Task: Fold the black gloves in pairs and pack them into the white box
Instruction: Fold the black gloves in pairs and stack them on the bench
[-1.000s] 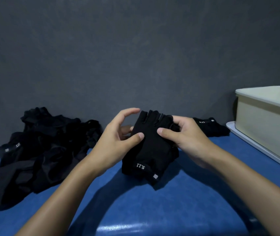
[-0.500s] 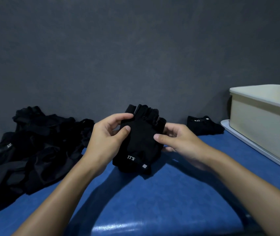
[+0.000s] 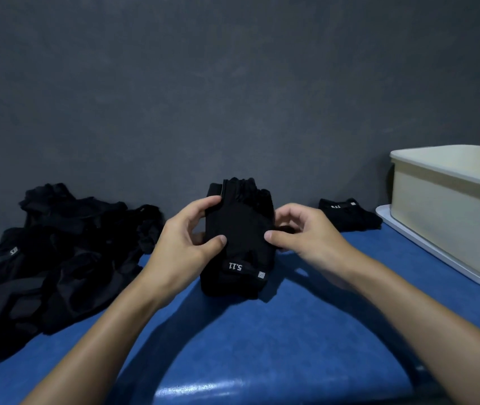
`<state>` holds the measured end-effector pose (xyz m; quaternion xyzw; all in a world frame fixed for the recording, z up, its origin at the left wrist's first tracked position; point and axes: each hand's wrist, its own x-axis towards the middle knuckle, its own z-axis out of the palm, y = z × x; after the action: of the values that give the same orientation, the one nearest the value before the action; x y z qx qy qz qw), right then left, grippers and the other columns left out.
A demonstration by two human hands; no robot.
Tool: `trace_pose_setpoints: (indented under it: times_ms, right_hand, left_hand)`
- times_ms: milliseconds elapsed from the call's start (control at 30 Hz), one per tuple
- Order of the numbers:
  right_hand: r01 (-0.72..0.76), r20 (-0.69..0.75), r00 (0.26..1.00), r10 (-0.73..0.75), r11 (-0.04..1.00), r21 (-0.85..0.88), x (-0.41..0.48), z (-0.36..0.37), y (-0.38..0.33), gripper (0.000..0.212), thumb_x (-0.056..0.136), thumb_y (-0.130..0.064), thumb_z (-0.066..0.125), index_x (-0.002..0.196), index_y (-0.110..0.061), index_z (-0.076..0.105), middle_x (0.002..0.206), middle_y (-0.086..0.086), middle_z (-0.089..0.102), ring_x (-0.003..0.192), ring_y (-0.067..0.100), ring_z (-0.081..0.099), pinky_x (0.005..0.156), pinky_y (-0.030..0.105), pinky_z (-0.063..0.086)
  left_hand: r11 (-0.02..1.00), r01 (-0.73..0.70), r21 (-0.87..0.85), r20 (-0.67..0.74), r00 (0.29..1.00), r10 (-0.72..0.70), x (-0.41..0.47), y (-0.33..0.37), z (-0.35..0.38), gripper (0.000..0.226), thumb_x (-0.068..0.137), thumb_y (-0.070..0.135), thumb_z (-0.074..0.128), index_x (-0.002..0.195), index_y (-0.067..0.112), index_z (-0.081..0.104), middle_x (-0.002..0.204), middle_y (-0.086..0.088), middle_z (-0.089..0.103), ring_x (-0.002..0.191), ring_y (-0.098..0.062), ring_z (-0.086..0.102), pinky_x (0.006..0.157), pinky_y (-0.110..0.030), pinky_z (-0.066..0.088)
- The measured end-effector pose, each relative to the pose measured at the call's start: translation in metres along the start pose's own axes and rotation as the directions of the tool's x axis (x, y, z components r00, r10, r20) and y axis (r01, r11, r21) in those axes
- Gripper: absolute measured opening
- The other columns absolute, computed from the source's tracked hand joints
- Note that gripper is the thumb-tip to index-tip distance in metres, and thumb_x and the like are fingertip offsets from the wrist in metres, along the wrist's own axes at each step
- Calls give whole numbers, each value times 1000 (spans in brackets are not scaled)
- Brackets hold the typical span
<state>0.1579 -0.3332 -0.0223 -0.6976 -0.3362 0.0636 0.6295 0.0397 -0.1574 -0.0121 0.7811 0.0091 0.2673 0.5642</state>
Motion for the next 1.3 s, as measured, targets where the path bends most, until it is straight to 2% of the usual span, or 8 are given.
trace_pose_setpoints:
  times_ms: [133, 267, 367, 533, 833, 967, 1133, 1300]
  right_hand:
    - [42, -46, 998, -43, 999, -24, 0, 1, 2, 29, 84, 0, 70, 95, -20, 51, 84, -1, 61, 72, 18, 53, 70, 32, 48]
    - [146, -77, 985, -156, 982, -121, 2, 3, 0, 21, 84, 4, 66, 78, -14, 58, 75, -1, 59, 71, 15, 52, 72, 35, 48]
    - [100, -69, 992, -110, 986, -130, 4, 7, 2, 17, 87, 1, 66, 89, -16, 70, 87, 2, 71, 73, 11, 62, 72, 29, 54]
    - [50, -37, 998, -58, 981, -185, 12, 16, 10, 25, 87, -6, 68, 110, -16, 69, 99, -1, 70, 77, 0, 62, 69, 13, 49]
    - [-23, 57, 997, 49, 924, -381, 23, 25, 25, 24, 88, -19, 69, 112, -16, 69, 100, -9, 67, 84, 0, 61, 74, 11, 46]
    - [-12, 92, 994, 62, 883, -470, 23, 24, 32, 24, 90, -22, 66, 115, -18, 67, 110, -9, 65, 104, 6, 58, 93, 20, 42]
    - [-40, 68, 994, 86, 865, -500, 25, 20, 38, 16, 96, -19, 56, 105, -23, 68, 100, -12, 65, 92, 6, 58, 83, 20, 40]
    - [-95, 35, 991, 129, 859, -504, 27, 14, 43, 15, 93, -15, 59, 105, -20, 66, 96, -5, 65, 89, 13, 61, 78, 20, 45]
  left_hand:
    - [999, 41, 12, 0, 999, -41, -1, -2, -2, 59, 90, -8, 64, 136, 27, 55, 140, 5, 54, 106, 2, 67, 87, -24, 57]
    - [996, 91, -6, 3, 996, -91, 0, -3, -6, 49, 90, -6, 65, 130, 23, 61, 128, 3, 64, 103, -5, 70, 80, -20, 56]
    - [990, 136, -48, -3, 991, -136, 0, -3, -7, 48, 91, -5, 64, 130, 22, 60, 116, 3, 71, 98, -14, 73, 78, -28, 60]
    - [981, 179, -71, -27, 983, -181, 4, -8, -7, 53, 91, -6, 64, 136, 20, 54, 106, 7, 74, 95, -16, 74, 78, -31, 60]
    - [958, 285, 16, -60, 957, -284, 12, -35, -10, 47, 92, 0, 65, 135, 17, 56, 95, -2, 74, 87, -22, 75, 80, -33, 61]
    - [941, 294, 164, -4, 955, -298, 10, -48, -8, 34, 97, 10, 61, 130, 21, 59, 97, -9, 74, 81, -16, 73, 71, -21, 57]
    - [900, 223, 374, 25, 968, -250, 10, -62, -9, 29, 97, 22, 60, 127, 25, 62, 125, -2, 59, 114, -13, 59, 103, -33, 49]
    - [857, 215, 467, -17, 972, -235, 9, -64, -9, 35, 98, 28, 60, 132, 21, 59, 127, 1, 56, 124, -12, 53, 107, -29, 42]
